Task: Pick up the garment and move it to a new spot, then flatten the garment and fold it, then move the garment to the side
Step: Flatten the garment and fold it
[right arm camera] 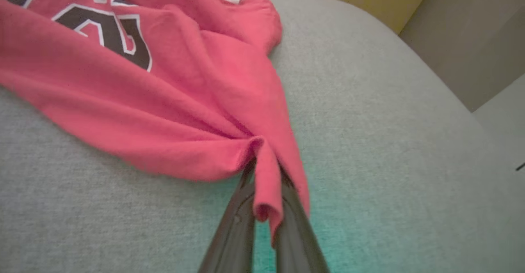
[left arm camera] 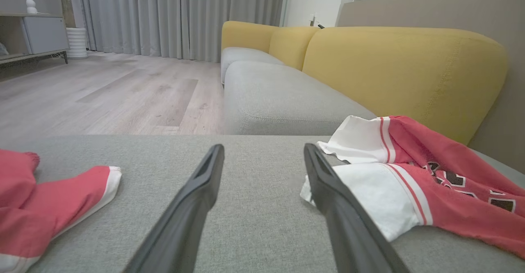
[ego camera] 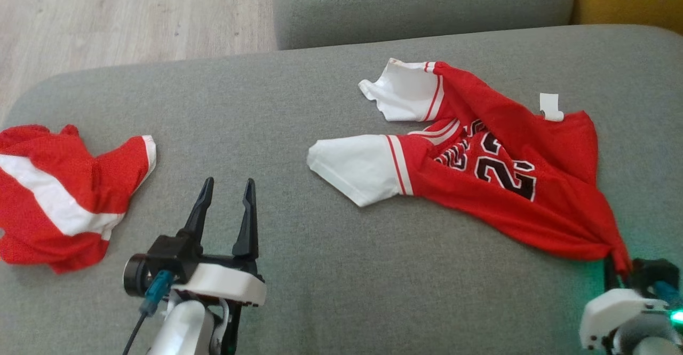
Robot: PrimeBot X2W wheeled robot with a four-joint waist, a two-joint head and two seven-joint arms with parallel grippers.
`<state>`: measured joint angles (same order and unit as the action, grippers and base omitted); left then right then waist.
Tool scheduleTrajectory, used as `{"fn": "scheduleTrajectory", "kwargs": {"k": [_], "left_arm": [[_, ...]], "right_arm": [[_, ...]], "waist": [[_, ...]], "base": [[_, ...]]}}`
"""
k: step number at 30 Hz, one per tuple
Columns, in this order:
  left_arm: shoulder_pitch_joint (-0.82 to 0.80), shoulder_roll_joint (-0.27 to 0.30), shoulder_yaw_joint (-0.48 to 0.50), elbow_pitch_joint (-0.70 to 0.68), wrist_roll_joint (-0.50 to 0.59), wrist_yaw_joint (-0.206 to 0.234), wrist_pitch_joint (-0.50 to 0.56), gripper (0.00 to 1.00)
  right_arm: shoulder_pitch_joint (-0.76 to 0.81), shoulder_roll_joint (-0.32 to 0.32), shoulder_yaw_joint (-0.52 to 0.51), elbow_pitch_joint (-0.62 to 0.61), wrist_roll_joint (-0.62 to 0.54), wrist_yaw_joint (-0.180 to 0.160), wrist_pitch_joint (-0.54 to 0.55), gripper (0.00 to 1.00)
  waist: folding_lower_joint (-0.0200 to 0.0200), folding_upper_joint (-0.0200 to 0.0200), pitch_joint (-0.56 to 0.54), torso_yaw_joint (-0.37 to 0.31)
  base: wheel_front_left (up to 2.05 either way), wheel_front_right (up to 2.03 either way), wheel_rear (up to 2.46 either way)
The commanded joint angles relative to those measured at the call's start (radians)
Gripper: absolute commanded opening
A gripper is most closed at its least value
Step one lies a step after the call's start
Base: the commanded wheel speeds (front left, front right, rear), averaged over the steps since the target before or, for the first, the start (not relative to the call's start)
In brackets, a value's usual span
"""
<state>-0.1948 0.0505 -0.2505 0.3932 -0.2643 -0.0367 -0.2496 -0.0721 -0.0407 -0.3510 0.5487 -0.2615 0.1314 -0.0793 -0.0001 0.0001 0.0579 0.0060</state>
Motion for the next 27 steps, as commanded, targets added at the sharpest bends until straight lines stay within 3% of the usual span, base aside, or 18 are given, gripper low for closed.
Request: {"fn": "scheduleTrajectory", "kwargs": {"k": [1,6,13,19,27], "left_arm": [[-0.019,0.003,0.037,-0.024,0.005,-0.003,-0.012,1.0],[-0.017,0.001,0.031,-0.014,0.009,-0.01,-0.012,1.0],[-0.027,0.0,0.02,-0.012,0.008,-0.014,-0.012,1.0],[-0.047,0.0,-0.01,-0.014,-0.015,-0.008,-0.012,1.0],[-0.078,0.0,-0.04,-0.015,-0.037,-0.002,-0.012,1.0]], "right_arm": [[-0.023,-0.009,0.013,-0.041,-0.012,-0.001,-0.017,1.0],[-0.04,-0.009,0.07,-0.078,0.033,-0.001,-0.104,1.0],[-0.063,-0.009,0.316,-0.165,0.167,-0.001,-0.172,1.0],[-0.119,-0.009,0.509,-0.16,0.201,-0.001,-0.166,1.0],[-0.293,-0.009,0.743,-0.05,0.233,-0.001,-0.083,1.0]], "waist": [[0.0001,-0.0001,-0.003,0.0],[0.0001,-0.0001,-0.009,0.017],[0.0001,-0.0001,0.009,0.07],[0.0001,-0.0001,0.055,0.131],[0.0001,-0.0001,0.117,0.192]], "base": [[0.0,0.0,0.0],[0.0,0.0,0.0],[0.0,0.0,0.0],[0.0,0.0,0.0],[0.0,0.0,0.0]]}}
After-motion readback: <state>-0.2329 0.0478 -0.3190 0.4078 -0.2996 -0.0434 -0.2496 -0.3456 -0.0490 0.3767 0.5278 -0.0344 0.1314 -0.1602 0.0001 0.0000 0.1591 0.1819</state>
